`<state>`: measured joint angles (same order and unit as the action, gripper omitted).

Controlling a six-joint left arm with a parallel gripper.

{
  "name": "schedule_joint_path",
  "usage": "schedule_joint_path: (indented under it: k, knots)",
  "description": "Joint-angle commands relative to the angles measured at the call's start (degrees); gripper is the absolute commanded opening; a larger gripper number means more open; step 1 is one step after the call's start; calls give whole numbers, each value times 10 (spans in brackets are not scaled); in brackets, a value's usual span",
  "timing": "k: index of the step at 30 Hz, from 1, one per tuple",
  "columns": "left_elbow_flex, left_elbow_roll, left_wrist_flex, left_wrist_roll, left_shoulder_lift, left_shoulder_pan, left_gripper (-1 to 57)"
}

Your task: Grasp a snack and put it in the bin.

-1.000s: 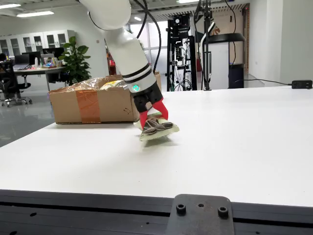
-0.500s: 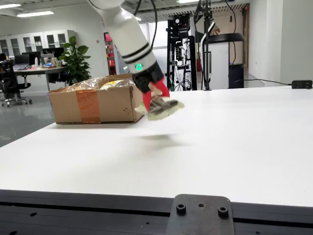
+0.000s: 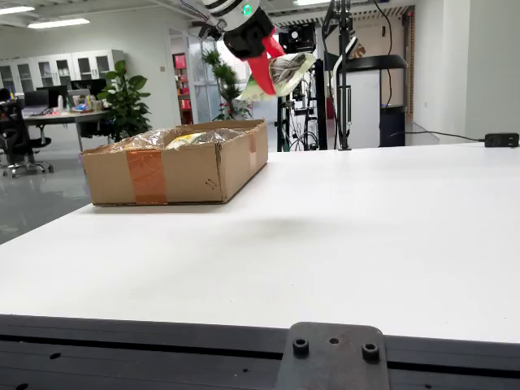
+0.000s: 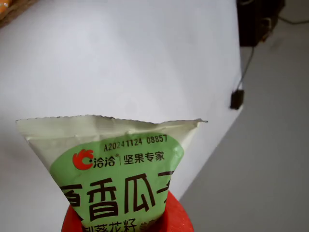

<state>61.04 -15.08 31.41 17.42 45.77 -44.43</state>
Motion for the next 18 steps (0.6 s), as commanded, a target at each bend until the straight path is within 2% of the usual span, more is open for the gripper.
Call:
schedule_joint_path:
  k: [1, 7, 18]
  knots:
    - [-61, -26, 30, 53, 28, 12, 130]
    - [-135, -47, 69, 102, 62, 44, 130]
    - [-228, -66, 146, 122, 103, 119, 132]
